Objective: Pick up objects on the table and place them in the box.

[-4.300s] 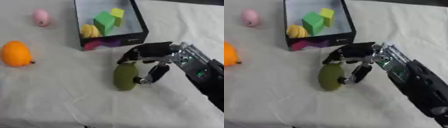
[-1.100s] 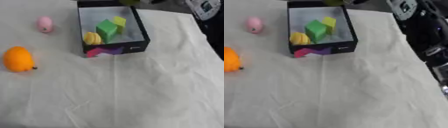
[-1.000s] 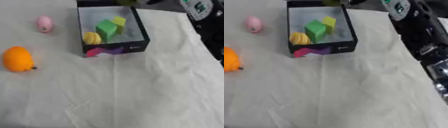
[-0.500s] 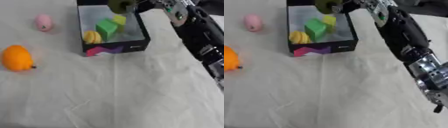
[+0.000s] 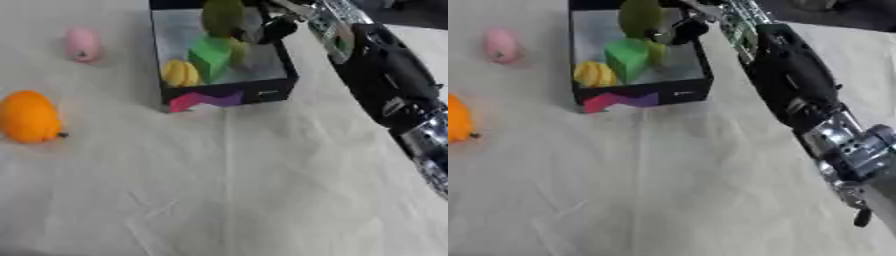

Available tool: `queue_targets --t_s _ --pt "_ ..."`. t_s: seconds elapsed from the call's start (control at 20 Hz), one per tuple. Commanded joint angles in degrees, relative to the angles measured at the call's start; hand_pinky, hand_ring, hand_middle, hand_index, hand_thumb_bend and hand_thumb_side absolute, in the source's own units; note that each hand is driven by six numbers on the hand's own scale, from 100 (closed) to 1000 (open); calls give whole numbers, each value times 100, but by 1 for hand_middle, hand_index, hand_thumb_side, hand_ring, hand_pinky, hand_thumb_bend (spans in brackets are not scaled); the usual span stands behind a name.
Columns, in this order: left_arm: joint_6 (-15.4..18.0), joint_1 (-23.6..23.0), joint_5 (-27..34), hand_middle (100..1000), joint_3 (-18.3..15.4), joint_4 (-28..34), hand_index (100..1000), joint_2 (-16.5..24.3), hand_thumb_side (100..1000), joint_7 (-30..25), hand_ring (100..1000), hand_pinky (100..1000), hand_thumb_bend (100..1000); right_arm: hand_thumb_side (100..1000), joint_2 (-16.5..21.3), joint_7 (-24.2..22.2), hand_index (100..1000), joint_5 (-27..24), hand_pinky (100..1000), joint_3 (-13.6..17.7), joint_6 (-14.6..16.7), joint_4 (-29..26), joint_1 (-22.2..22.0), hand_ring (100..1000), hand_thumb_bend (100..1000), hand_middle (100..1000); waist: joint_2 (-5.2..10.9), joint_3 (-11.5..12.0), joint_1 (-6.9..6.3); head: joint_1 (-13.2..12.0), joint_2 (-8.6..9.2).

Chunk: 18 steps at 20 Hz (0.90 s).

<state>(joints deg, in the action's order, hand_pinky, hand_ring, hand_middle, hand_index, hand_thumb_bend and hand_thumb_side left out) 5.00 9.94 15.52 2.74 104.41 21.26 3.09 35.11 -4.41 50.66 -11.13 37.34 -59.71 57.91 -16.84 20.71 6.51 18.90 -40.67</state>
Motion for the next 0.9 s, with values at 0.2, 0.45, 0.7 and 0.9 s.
queue_targets --t_s 0.2,0.45,0.7,0.9 --pt "23 -81 -14 639 -40 57 672 116 901 17 772 986 141 306 360 -570 940 -1033 852 86 -59 -717 21 851 308 764 117 -82 2 -93 -53" --pt "55 -356 -68 639 -191 12 672 142 896 129 773 986 138 100 652 -590 938 -1550 843 456 32 -1255 -261 825 100 737 312 -451 -51 -507 -208" --pt "139 -538 -171 640 -393 56 672 135 881 323 773 985 139 442 982 -143 905 -2015 847 846 45 -2001 -982 820 100 730 362 -871 -131 -954 -193" --pt "188 -613 -218 640 -527 111 672 89 875 457 774 985 128 490 966 236 904 -2394 870 1056 -311 -2605 -1597 826 100 736 336 -1165 -228 -1238 -107"
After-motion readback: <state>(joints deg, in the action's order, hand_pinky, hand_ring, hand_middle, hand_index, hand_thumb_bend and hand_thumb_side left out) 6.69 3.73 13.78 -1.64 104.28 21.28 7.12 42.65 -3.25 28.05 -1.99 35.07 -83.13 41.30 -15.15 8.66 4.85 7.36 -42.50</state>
